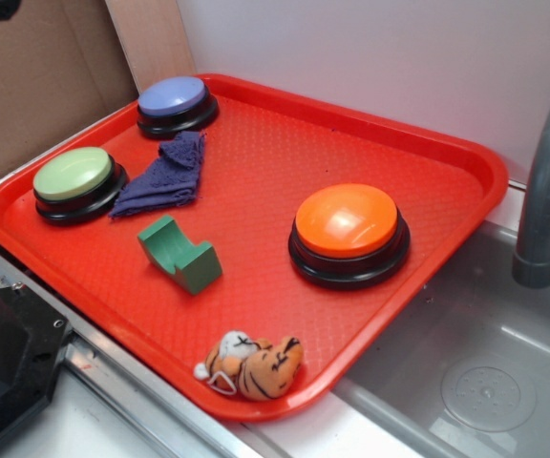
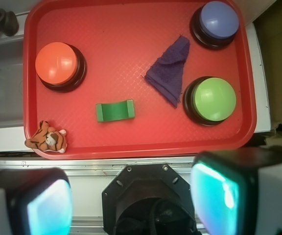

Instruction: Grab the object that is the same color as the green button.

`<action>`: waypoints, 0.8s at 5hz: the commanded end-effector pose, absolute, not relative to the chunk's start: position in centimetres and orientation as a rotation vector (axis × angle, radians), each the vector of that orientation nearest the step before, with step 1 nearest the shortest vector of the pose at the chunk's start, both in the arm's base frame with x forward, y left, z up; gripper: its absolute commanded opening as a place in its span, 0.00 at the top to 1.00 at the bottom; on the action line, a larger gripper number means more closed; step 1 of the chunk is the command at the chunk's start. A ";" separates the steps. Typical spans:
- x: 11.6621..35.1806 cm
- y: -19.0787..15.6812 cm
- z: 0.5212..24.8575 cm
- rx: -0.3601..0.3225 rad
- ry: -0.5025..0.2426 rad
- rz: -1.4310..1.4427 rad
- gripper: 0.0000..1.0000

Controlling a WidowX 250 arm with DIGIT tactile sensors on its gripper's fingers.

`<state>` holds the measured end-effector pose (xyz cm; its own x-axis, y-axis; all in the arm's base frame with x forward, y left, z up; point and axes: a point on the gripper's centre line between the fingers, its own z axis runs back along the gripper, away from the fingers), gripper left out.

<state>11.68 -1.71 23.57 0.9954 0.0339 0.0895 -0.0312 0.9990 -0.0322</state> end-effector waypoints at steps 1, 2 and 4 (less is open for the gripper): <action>11.7 -1.7 23.6 -0.031 -0.090 0.033 0.00; 13.5 -2.8 22.2 -0.021 -0.125 -0.209 0.00; 17.2 -4.5 17.1 0.065 -0.163 -0.674 0.00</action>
